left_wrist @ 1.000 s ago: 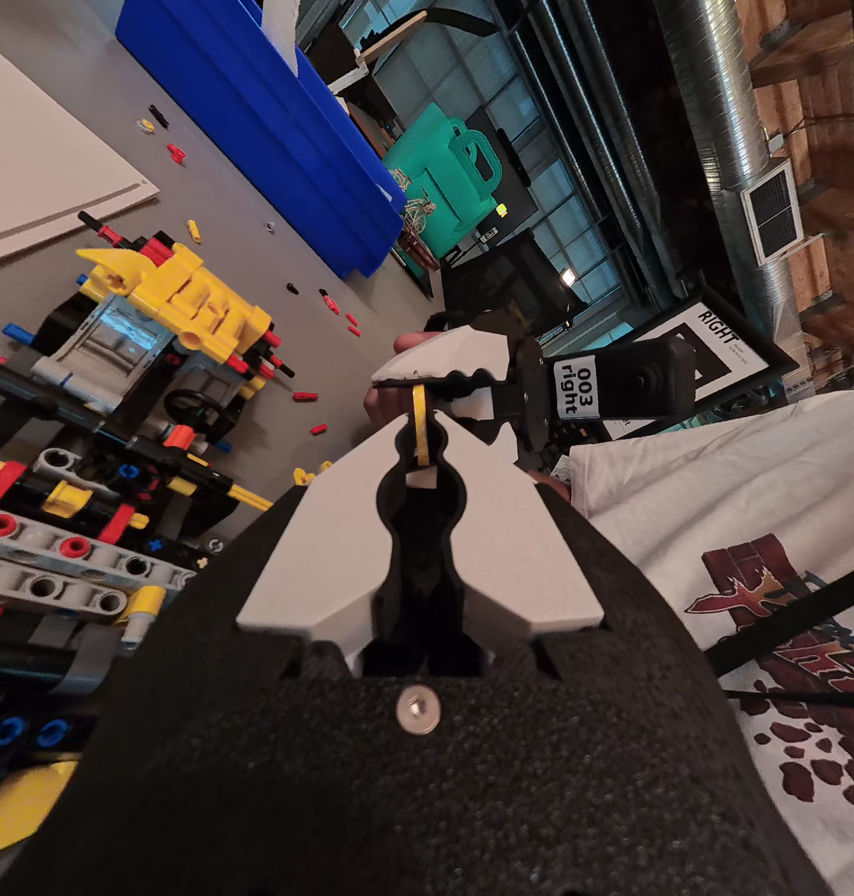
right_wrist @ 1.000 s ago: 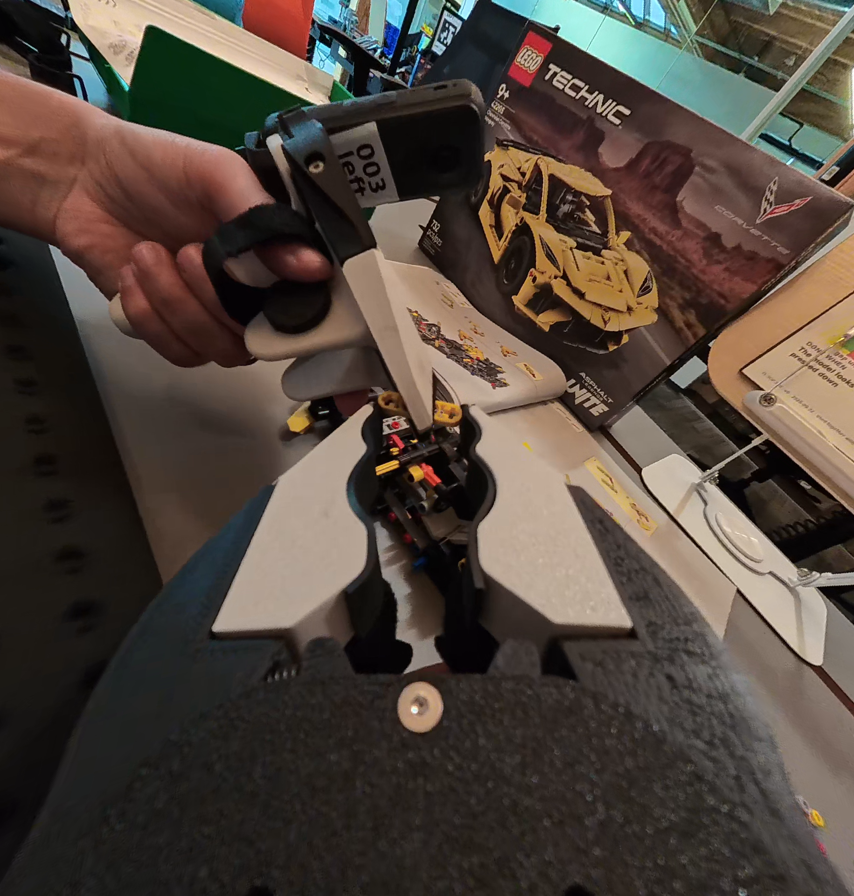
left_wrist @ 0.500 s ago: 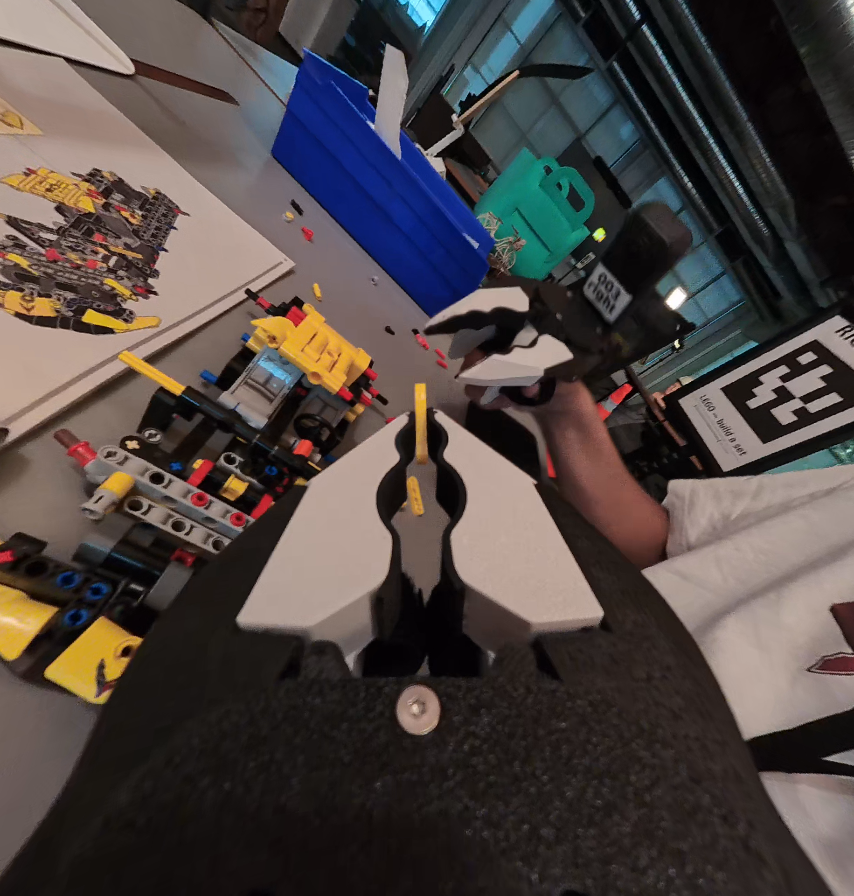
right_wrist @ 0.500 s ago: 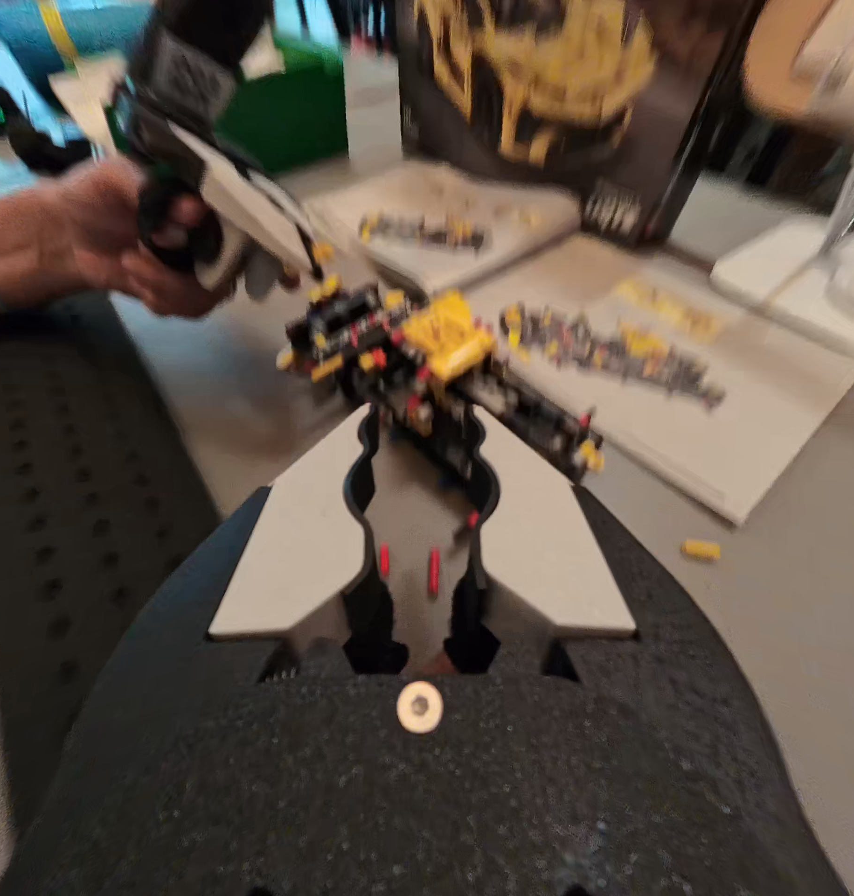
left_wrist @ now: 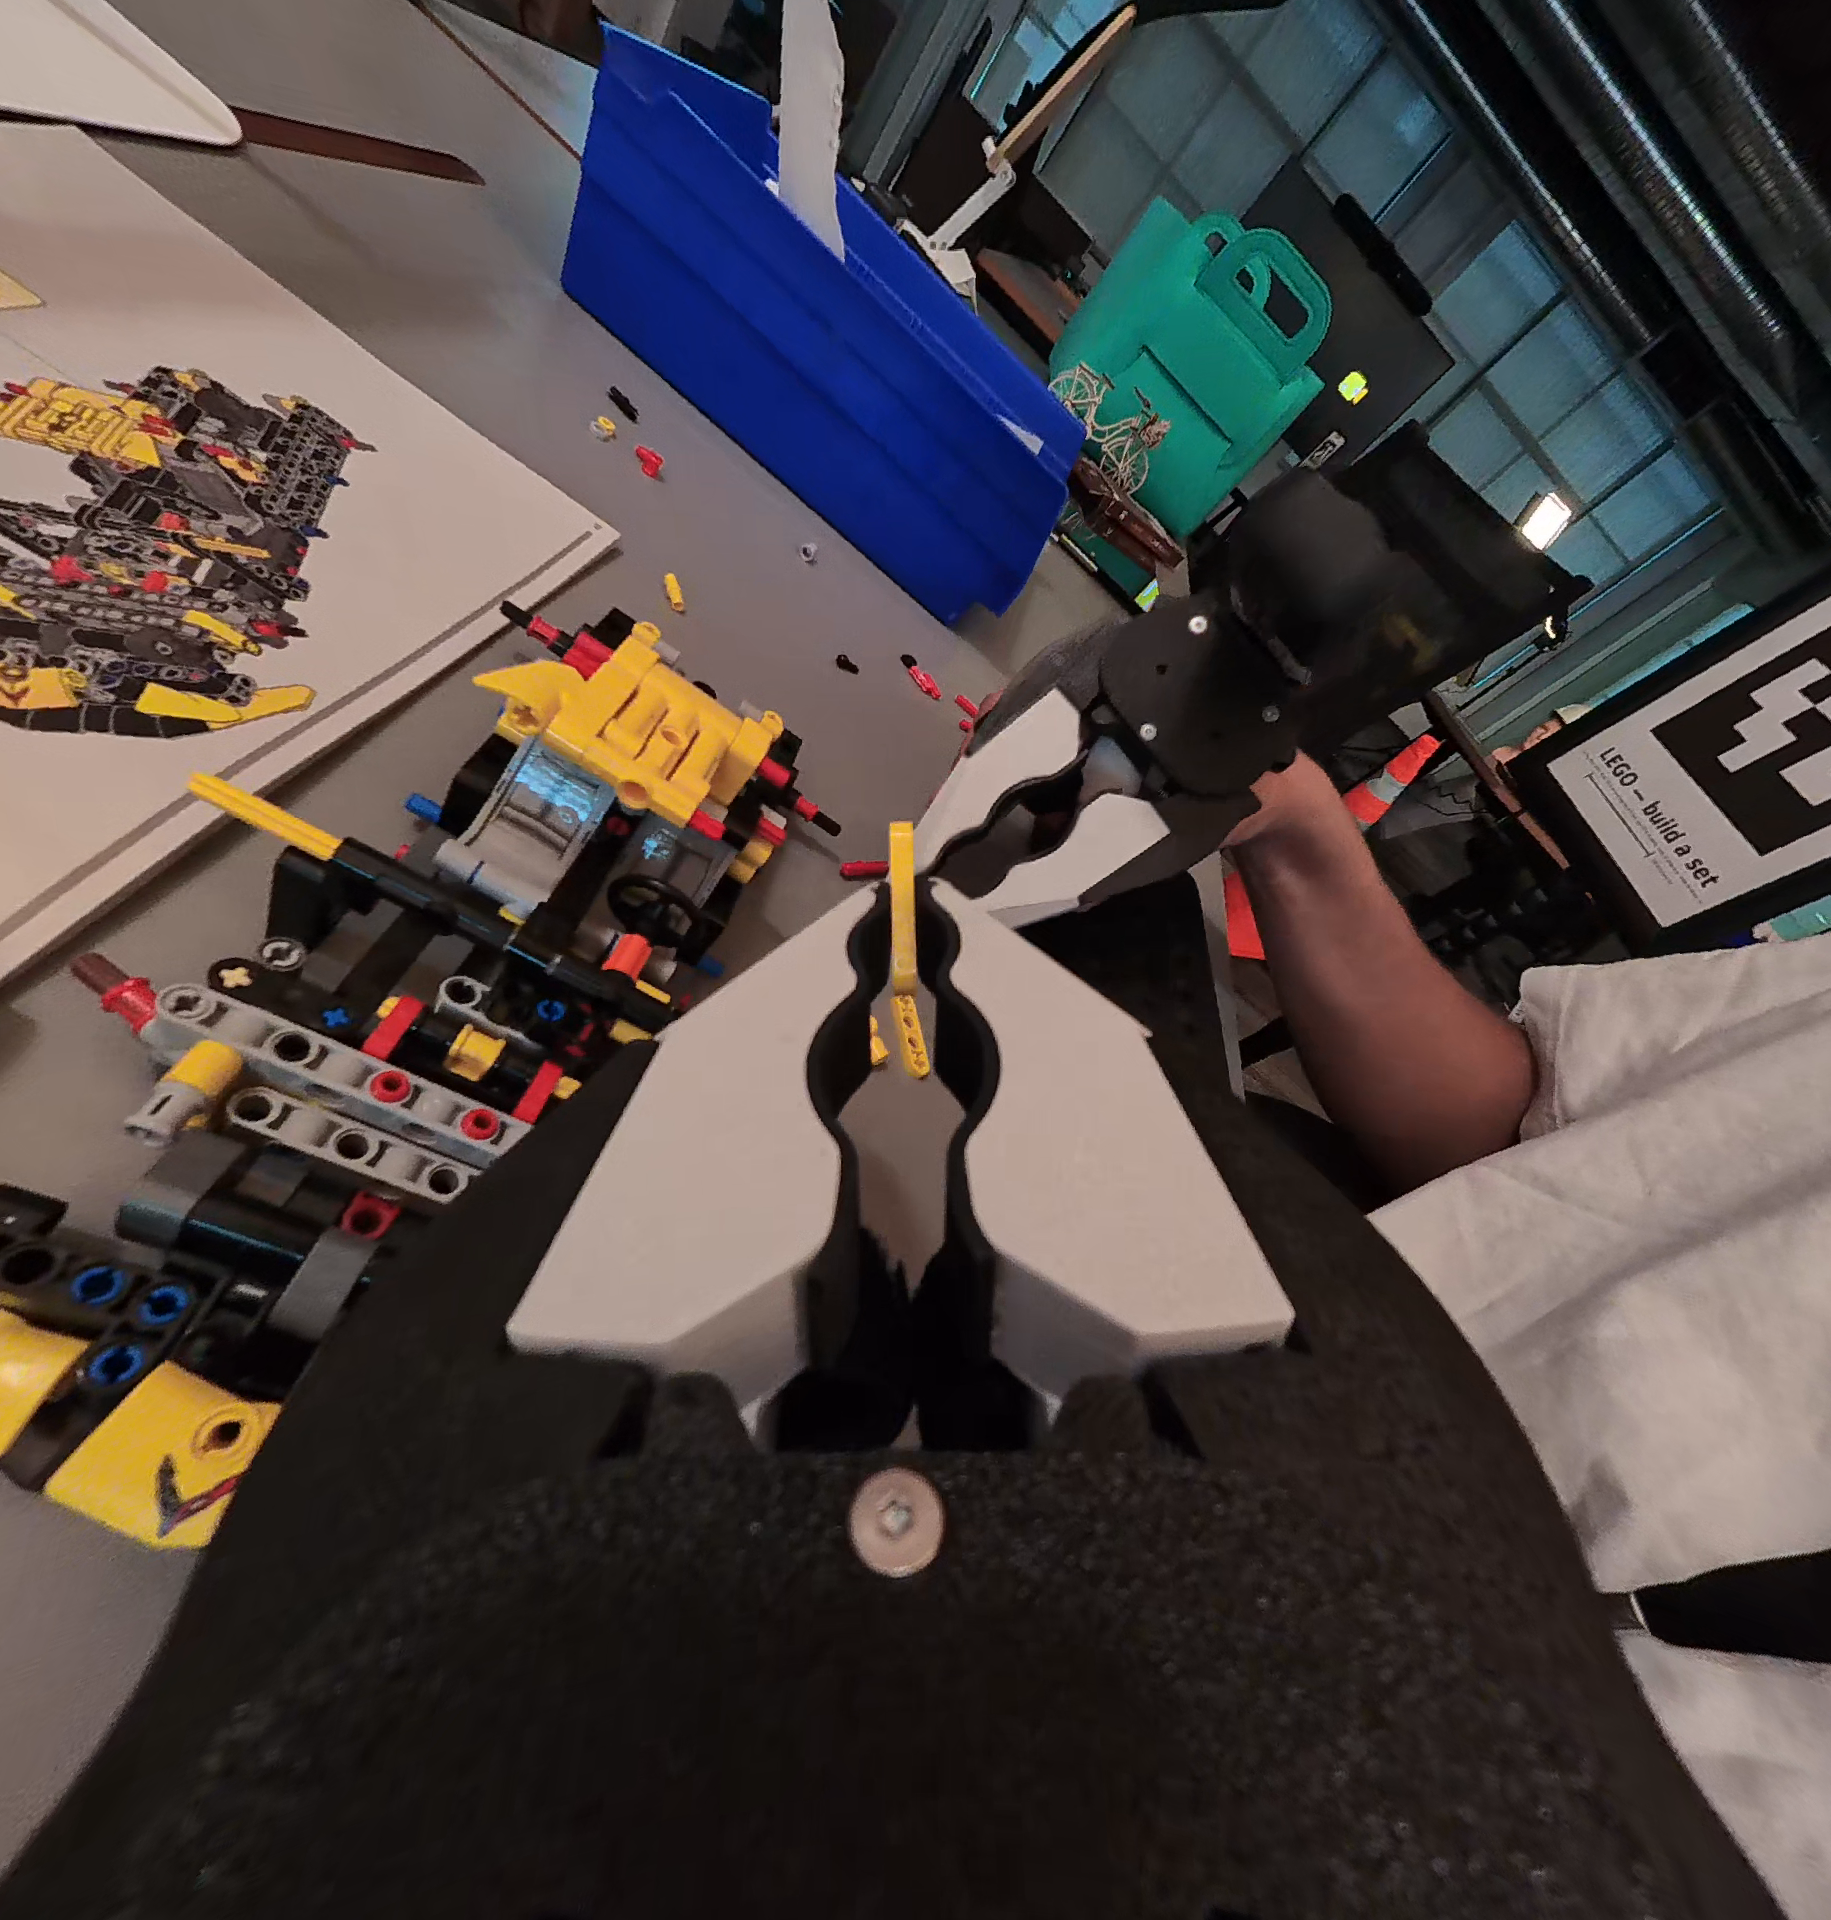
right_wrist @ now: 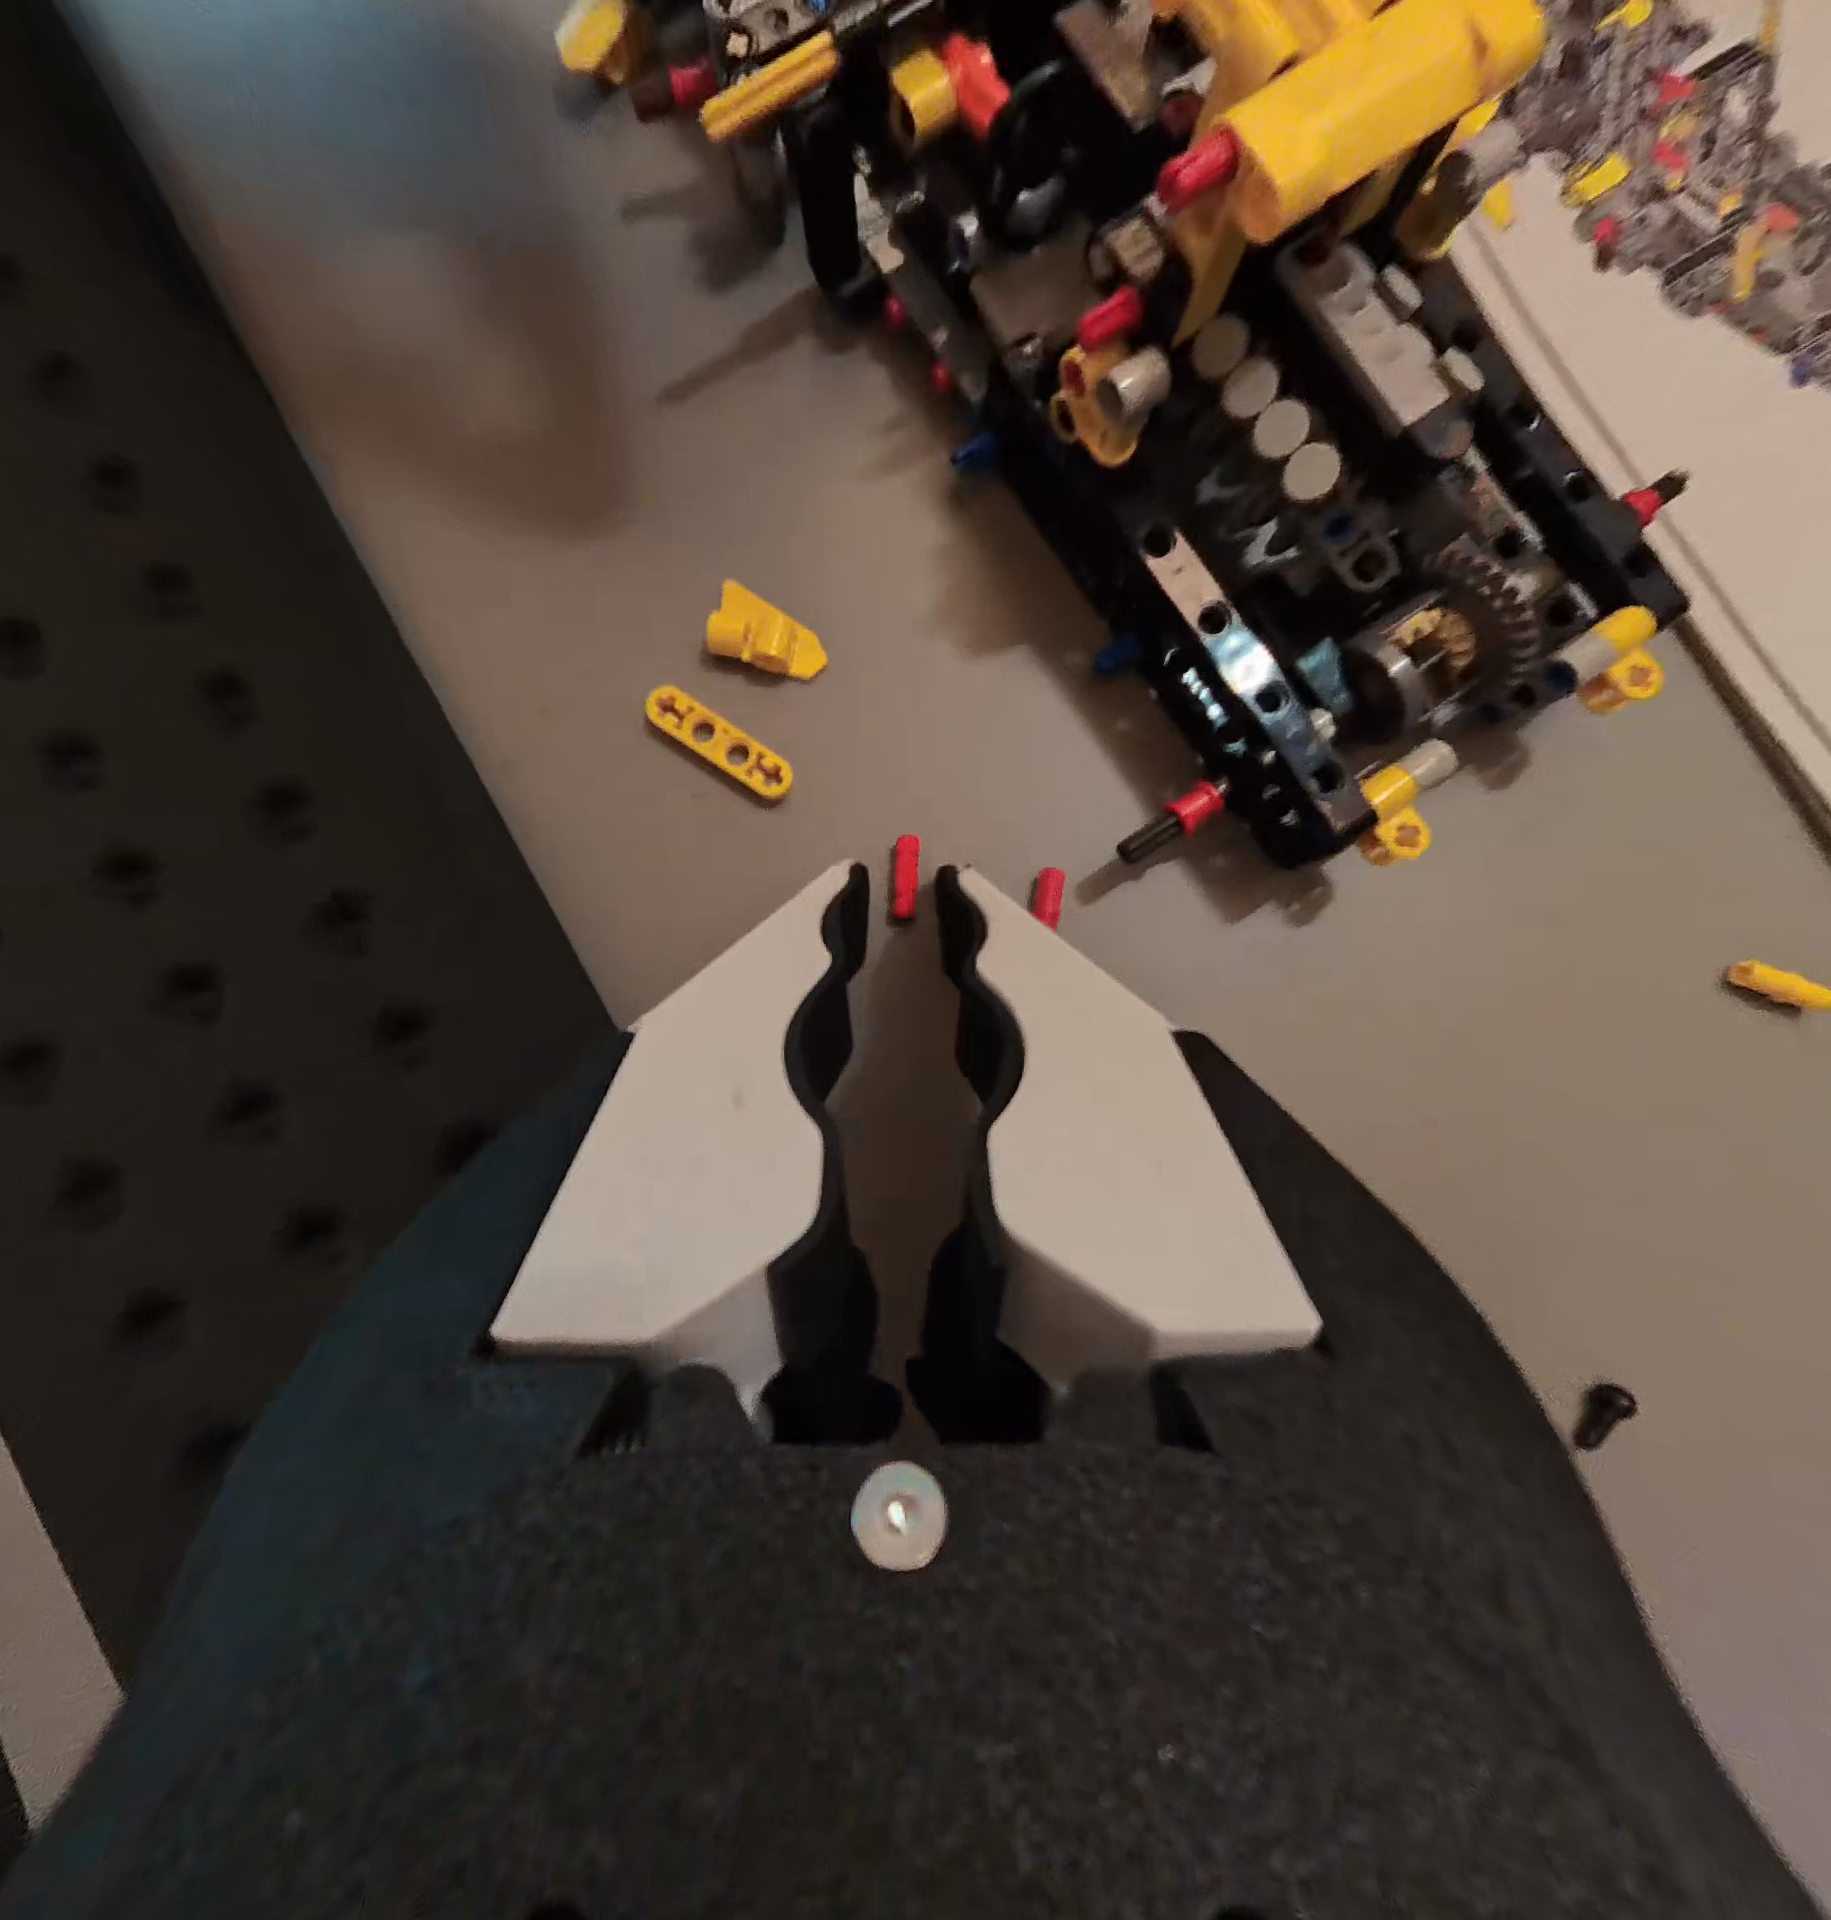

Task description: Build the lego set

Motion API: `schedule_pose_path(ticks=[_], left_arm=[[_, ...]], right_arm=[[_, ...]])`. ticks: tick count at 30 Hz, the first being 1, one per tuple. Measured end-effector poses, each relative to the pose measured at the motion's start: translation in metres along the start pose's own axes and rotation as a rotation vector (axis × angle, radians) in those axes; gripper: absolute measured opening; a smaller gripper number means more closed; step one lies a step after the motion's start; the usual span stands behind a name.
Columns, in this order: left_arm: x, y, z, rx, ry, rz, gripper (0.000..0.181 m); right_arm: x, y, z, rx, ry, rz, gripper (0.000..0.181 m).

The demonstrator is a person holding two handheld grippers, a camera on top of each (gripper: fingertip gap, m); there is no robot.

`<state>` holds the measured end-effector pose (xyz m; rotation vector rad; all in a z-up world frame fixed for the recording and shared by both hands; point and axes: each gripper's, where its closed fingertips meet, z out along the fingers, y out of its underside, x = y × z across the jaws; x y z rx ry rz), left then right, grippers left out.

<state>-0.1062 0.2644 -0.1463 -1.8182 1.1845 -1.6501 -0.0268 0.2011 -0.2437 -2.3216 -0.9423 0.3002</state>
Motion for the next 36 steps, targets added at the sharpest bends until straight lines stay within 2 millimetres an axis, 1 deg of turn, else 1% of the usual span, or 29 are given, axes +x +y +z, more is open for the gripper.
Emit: schedule_pose_path(ticks=[3, 6, 7, 8, 9, 11, 12, 13, 16, 18, 21, 24, 26, 28, 29, 31, 36], left_arm=[[0.001, 0.001, 0.001, -0.007, 0.004, 0.002, 0.004], [0.000, 0.006, 0.004, -0.033, -0.018, 0.028, 0.004], [-0.001, 0.008, 0.005, -0.040, -0.029, 0.042, 0.004], [0.000, 0.009, 0.007, -0.044, -0.038, 0.055, 0.004], [0.000, 0.010, 0.008, -0.045, -0.043, 0.065, 0.004], [0.004, 0.009, 0.011, -0.027, -0.038, 0.074, 0.004], [0.008, 0.006, 0.011, -0.004, -0.023, 0.069, 0.003], [0.012, 0.004, 0.012, 0.018, 0.006, 0.052, 0.004], [0.022, 0.001, 0.013, 0.055, 0.098, -0.044, 0.003], [0.027, -0.004, 0.011, 0.091, 0.186, -0.162, 0.003], [0.028, -0.008, 0.008, 0.116, 0.265, -0.280, 0.003], [0.026, -0.005, 0.009, 0.102, 0.249, -0.270, 0.003], [0.028, -0.005, 0.010, 0.102, 0.236, -0.240, 0.003], [0.024, -0.005, 0.011, 0.094, 0.159, -0.145, 0.003], [0.020, -0.004, 0.011, 0.085, 0.098, -0.067, 0.003], [0.016, -0.002, 0.012, 0.063, -0.018, 0.104, 0.004], [0.001, 0.001, 0.013, 0.006, -0.330, 0.549, 0.003]], right_arm=[[-0.002, -0.003, 0.002, 0.011, -0.001, -0.017, 0.004], [0.001, -0.007, 0.005, 0.023, -0.004, 0.002, 0.003], [0.003, -0.015, 0.004, 0.076, 0.007, 0.008, 0.003], [0.002, -0.031, -0.002, 0.177, -0.006, 0.021, 0.003], [-0.001, -0.053, -0.012, 0.307, -0.035, 0.054, 0.003], [-0.009, -0.099, -0.040, 0.594, -0.103, 0.117, 0.003], [-0.015, -0.115, -0.049, 0.681, -0.147, 0.135, 0.003], [-0.018, -0.124, -0.050, 0.720, -0.155, 0.150, 0.003], [-0.016, -0.138, -0.044, 0.772, -0.067, 0.132, 0.002], [-0.019, -0.143, -0.040, 0.786, -0.057, 0.135, 0.002], [-0.020, -0.148, -0.042, 0.813, -0.033, 0.134, 0.002], [-0.019, -0.145, -0.039, 0.807, -0.044, 0.153, 0.003], [-0.018, -0.145, -0.040, 0.814, -0.078, 0.183, 0.003], [-0.013, -0.143, -0.039, 0.808, -0.089, 0.231, 0.002], [-0.015, -0.142, -0.037, 0.795, -0.116, 0.245, 0.002], [-0.015, -0.140, -0.032, 0.770, -0.150, 0.286, 0.003], [-0.012, -0.138, -0.022, 0.731, -0.171, 0.374, 0.003]])
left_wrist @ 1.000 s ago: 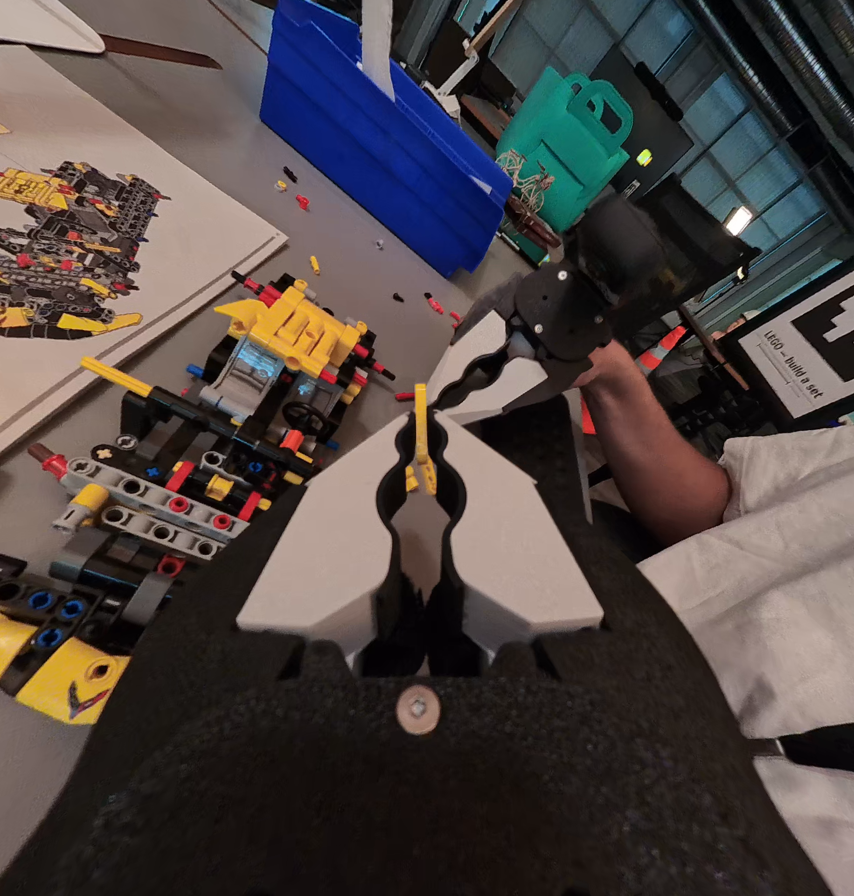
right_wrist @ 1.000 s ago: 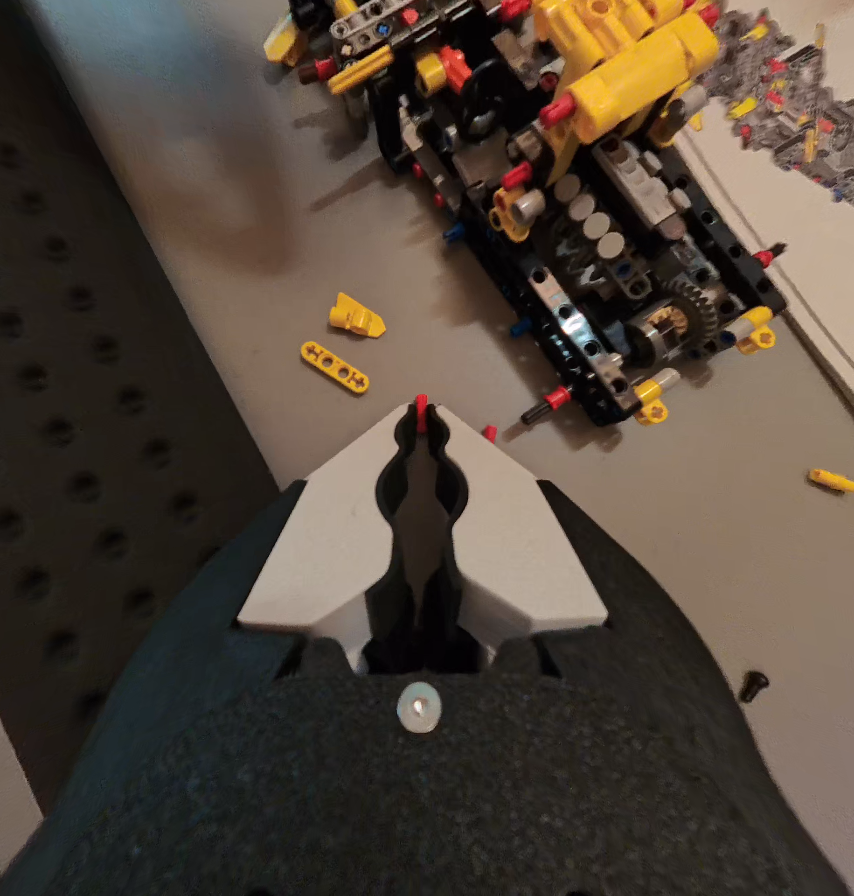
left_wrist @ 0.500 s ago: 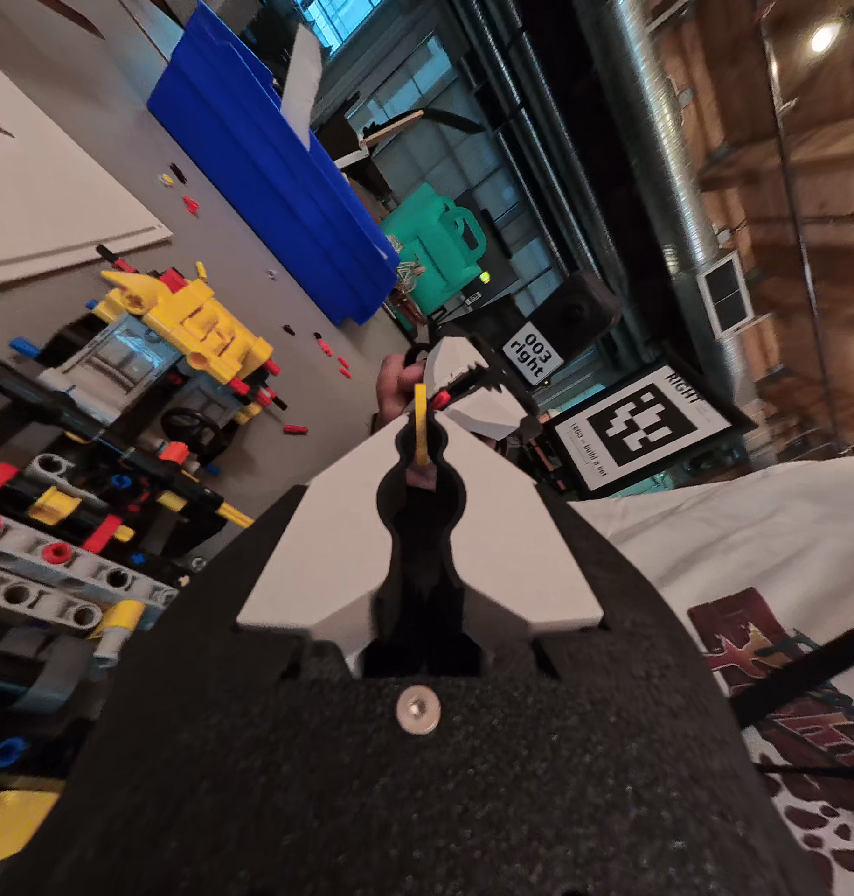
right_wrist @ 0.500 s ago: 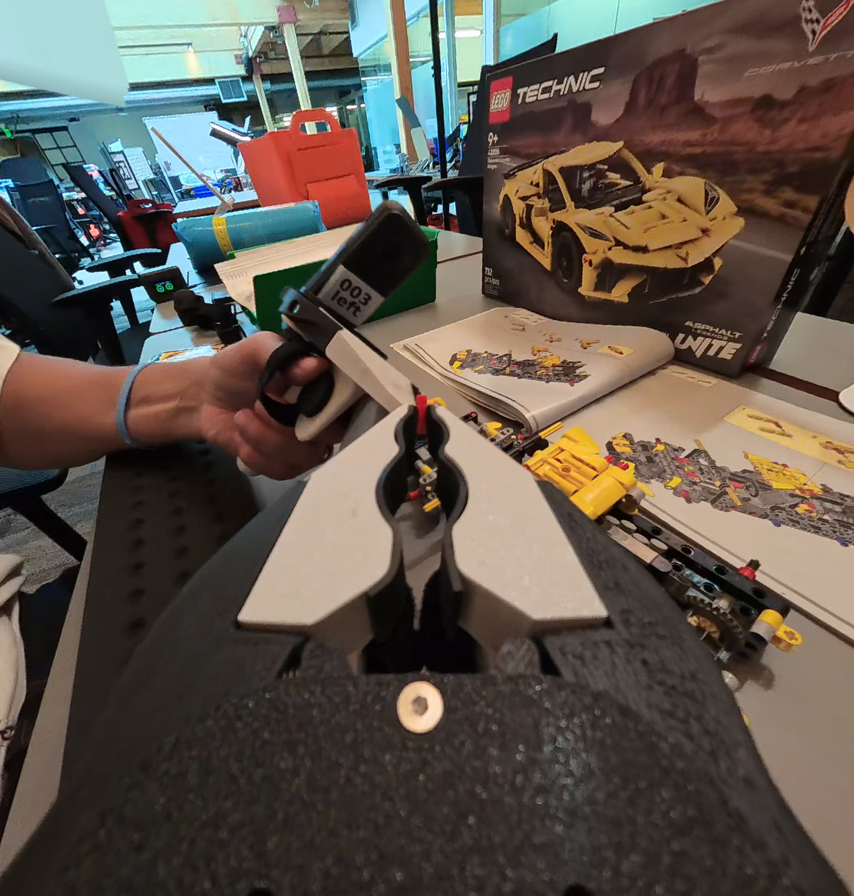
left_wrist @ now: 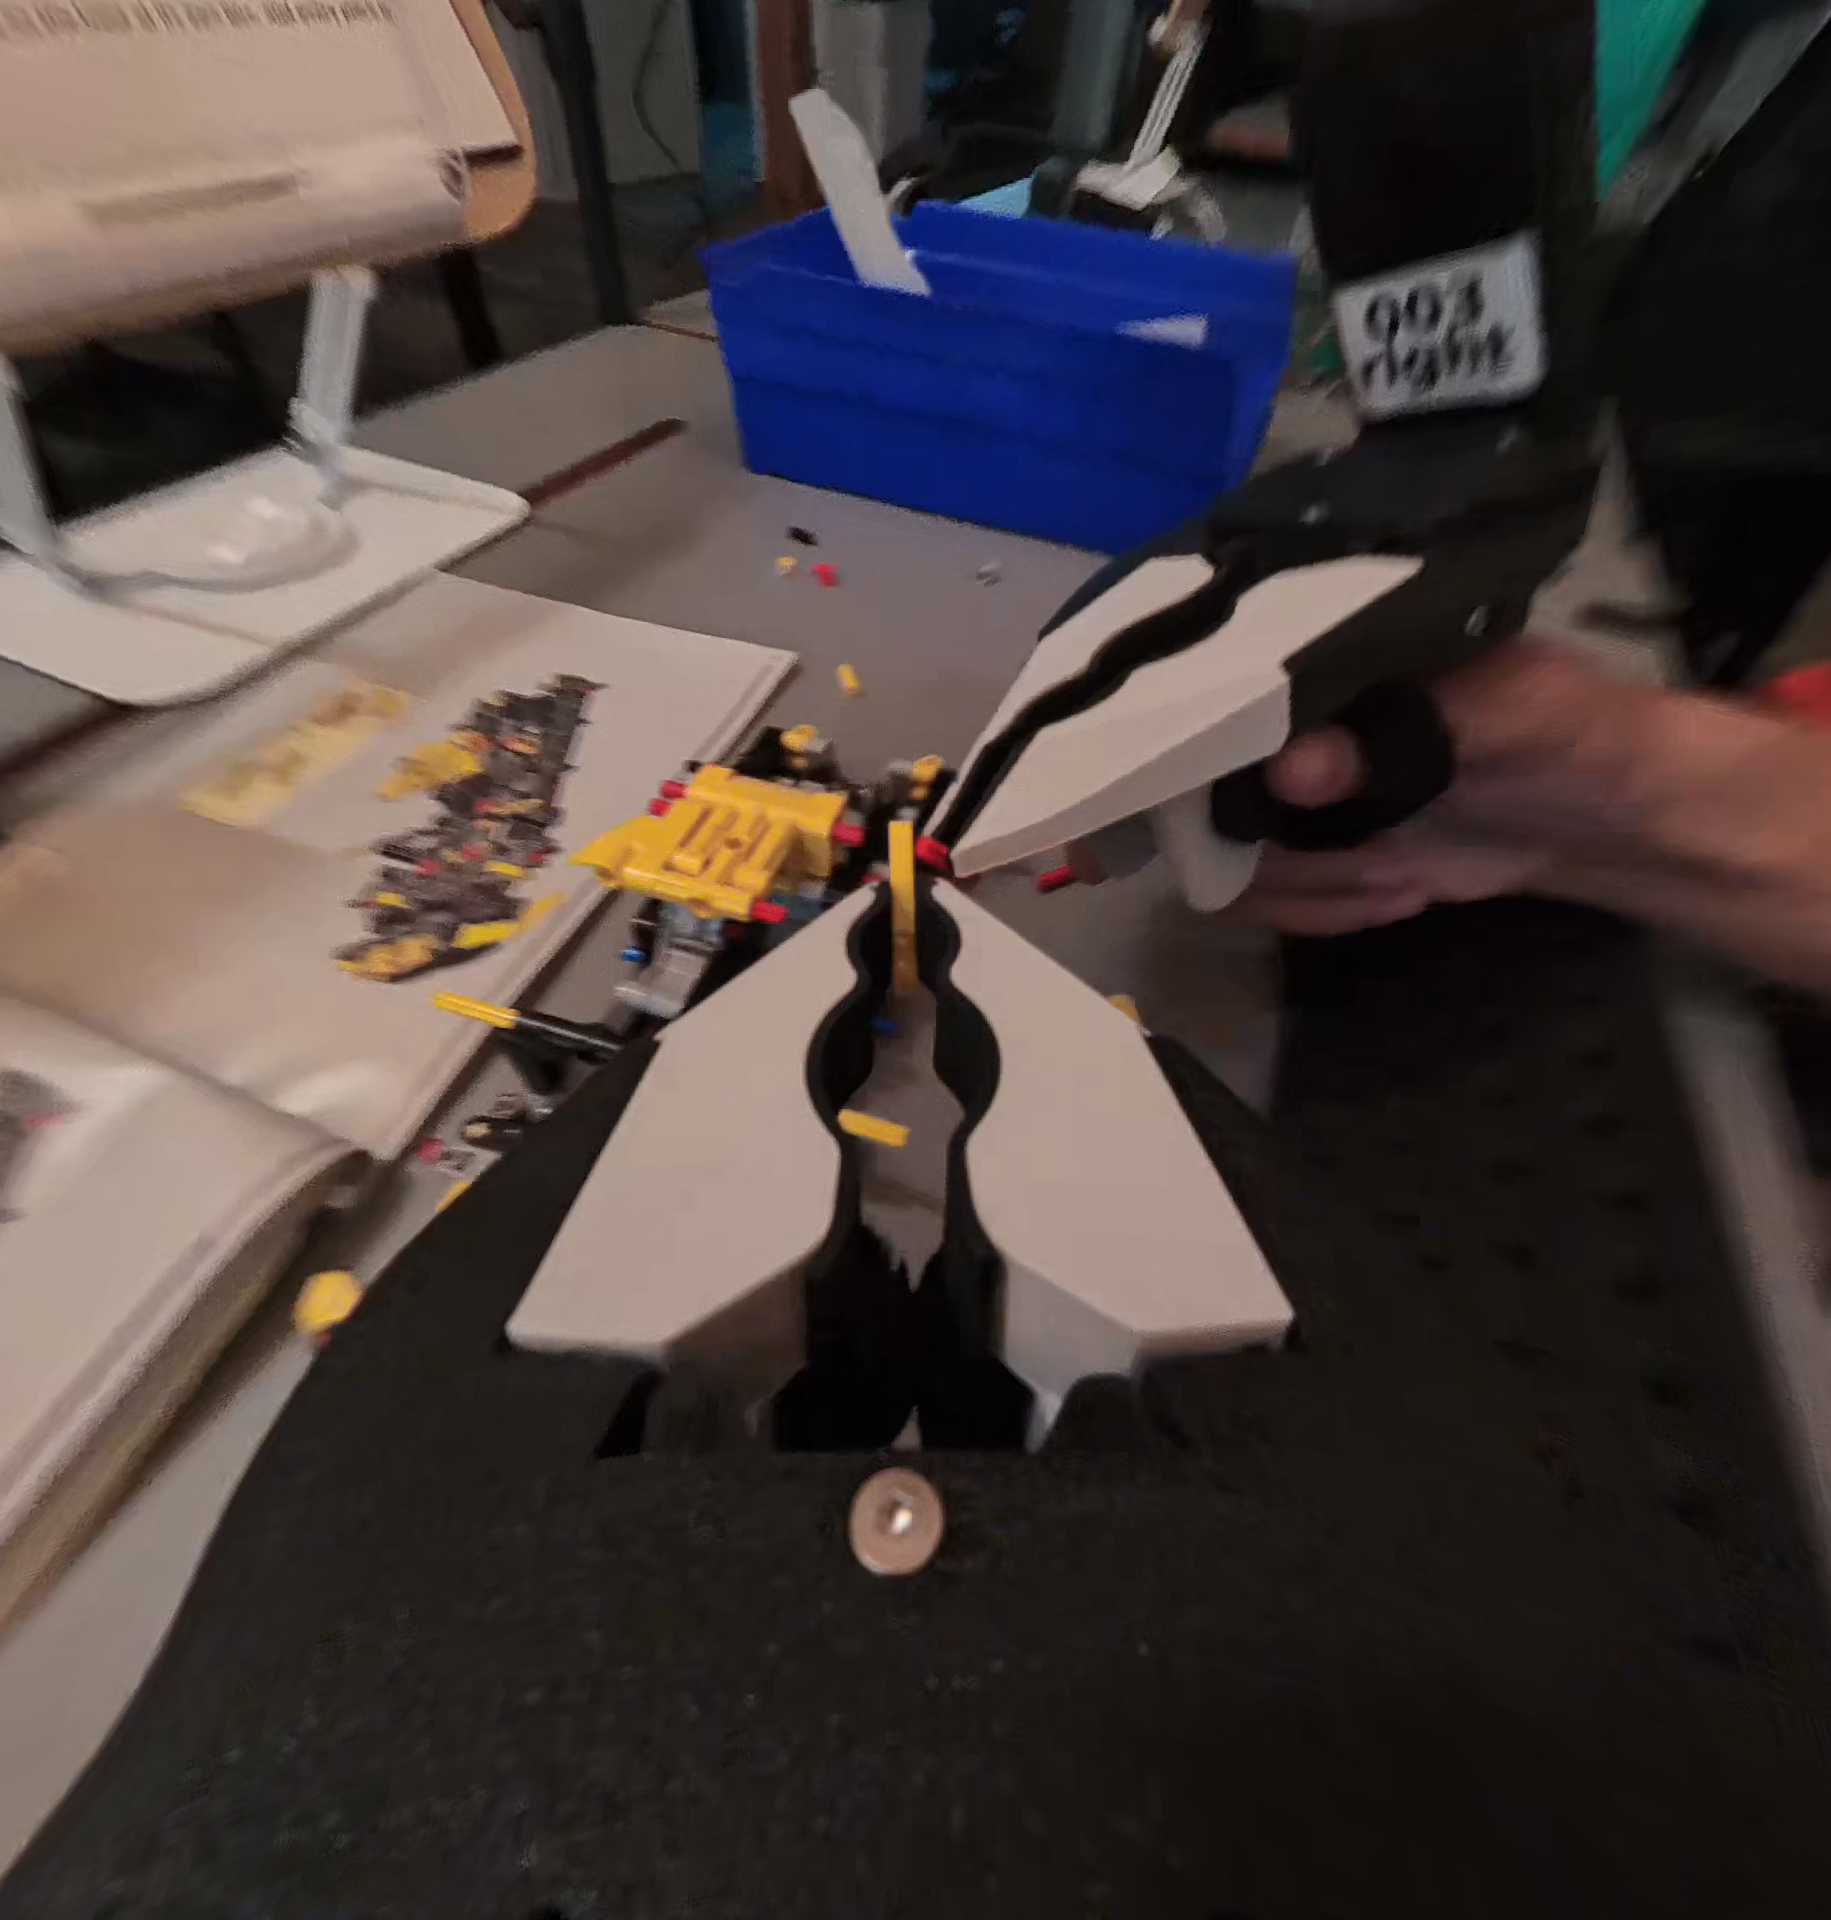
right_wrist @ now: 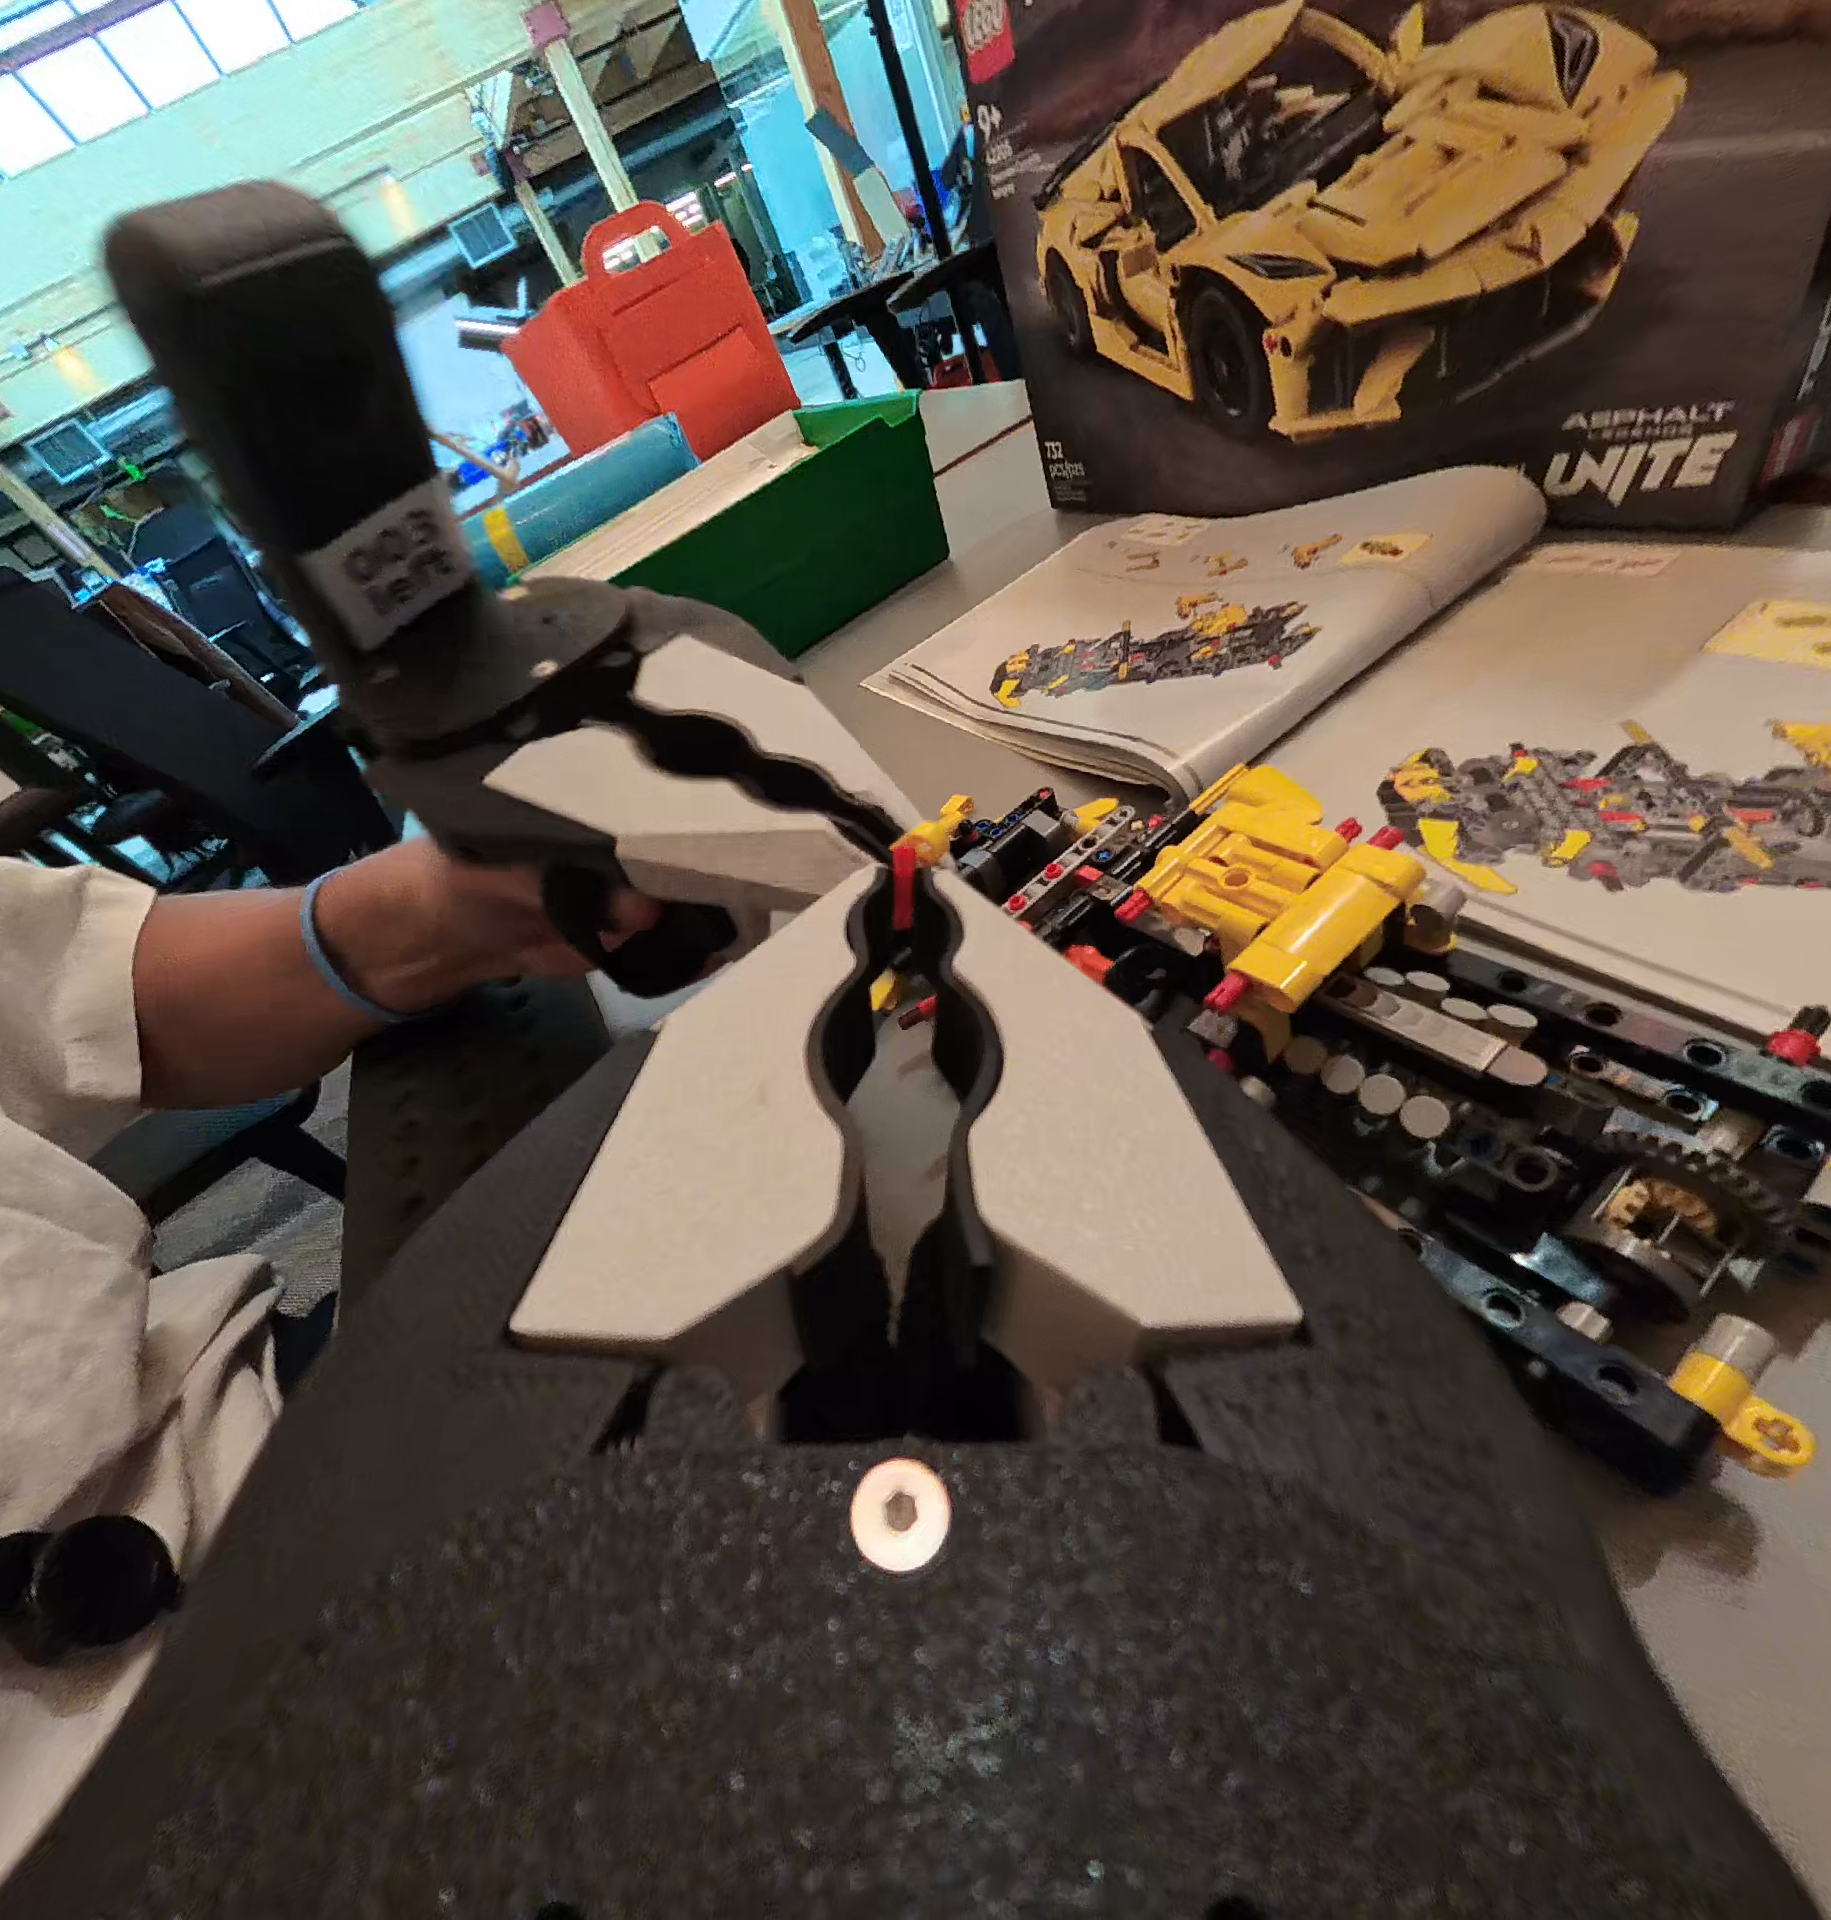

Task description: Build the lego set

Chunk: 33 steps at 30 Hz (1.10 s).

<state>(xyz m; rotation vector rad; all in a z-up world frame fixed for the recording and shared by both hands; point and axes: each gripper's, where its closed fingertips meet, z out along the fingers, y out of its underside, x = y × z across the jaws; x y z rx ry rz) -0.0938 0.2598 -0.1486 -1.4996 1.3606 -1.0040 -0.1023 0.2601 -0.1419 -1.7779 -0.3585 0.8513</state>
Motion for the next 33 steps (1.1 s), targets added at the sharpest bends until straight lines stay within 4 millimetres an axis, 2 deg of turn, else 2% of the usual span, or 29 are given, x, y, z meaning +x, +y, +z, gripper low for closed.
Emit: schedule_pose_path(ticks=[2, 7, 14, 18, 24, 27, 33], left_arm=[[-0.004, 0.002, 0.001, -0.022, -0.080, 0.128, 0.003], [-0.009, 0.012, 0.004, -0.090, -0.190, 0.324, 0.003], [-0.012, 0.013, 0.004, -0.114, -0.284, 0.533, 0.003], [-0.011, 0.014, 0.004, -0.128, -0.316, 0.611, 0.003], [-0.010, 0.015, 0.004, -0.133, -0.314, 0.632, 0.003], [-0.008, 0.014, 0.005, -0.115, -0.293, 0.586, 0.003], [-0.009, 0.014, 0.009, -0.109, -0.299, 0.508, 0.003]], right_arm=[[0.002, 0.001, 0.001, -0.002, 0.013, 0.017, 0.003], [0.009, 0.009, 0.003, -0.041, 0.063, 0.002, 0.002], [0.013, 0.012, 0.004, -0.055, 0.077, 0.020, 0.002], [0.013, 0.013, 0.005, -0.066, 0.124, -0.055, 0.001], [0.013, 0.013, 0.005, -0.067, 0.124, -0.041, 0.001], [0.012, 0.011, 0.003, -0.047, 0.080, 0.028, 0.001], [0.015, 0.012, 0.003, -0.048, 0.108, 0.028, 0.001]])
